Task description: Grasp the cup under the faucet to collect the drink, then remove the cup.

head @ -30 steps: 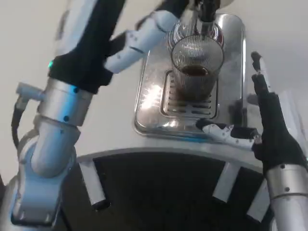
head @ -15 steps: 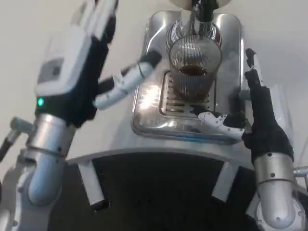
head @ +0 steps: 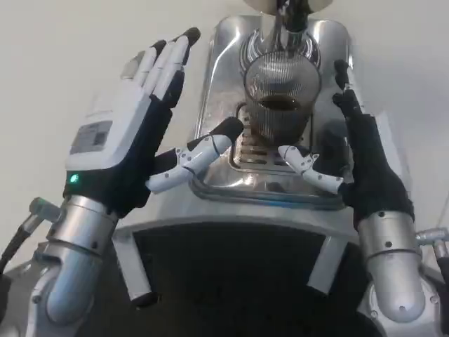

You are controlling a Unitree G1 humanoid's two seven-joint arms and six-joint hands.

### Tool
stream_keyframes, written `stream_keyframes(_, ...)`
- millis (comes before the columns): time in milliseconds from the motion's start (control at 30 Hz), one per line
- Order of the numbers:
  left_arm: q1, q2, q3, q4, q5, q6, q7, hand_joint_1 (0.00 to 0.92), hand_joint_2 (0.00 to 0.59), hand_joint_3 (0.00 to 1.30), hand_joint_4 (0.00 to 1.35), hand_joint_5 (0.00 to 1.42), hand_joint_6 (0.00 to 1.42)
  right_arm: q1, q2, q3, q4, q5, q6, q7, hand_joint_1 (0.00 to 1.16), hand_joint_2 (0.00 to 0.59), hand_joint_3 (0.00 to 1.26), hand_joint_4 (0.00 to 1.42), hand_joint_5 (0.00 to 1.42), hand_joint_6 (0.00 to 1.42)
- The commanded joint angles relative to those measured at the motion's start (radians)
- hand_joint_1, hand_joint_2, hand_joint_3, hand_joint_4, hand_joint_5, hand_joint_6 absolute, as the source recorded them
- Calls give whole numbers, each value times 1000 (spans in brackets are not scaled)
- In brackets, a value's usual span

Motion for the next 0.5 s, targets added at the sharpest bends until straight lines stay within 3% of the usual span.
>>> stream_keyframes(33, 14, 9, -8, 17, 5, -13, 16, 0, 218, 0, 0, 0, 0, -11, -7, 5, 4, 23, -11, 19, 861, 330, 36, 32, 85, 212)
stream_keyframes(100, 13, 10, -8, 18, 5, -13, 14, 0, 218, 0, 0, 0, 0, -22, -8, 4, 18, 28, -12, 17, 802, 335, 36, 32, 85, 212)
stream_keyframes(333, 18, 8, -6, 14, 2, -6, 10, 0, 218, 0, 0, 0, 0, -61, -7, 2, 81, 38, -24, -2, 802, 330, 36, 32, 85, 199)
stream_keyframes(500, 17, 8, -3, 14, -4, -6, 9, 0, 218, 0, 0, 0, 0, -94, -6, 4, 113, 30, -27, -15, 921, 315, 36, 42, 85, 197)
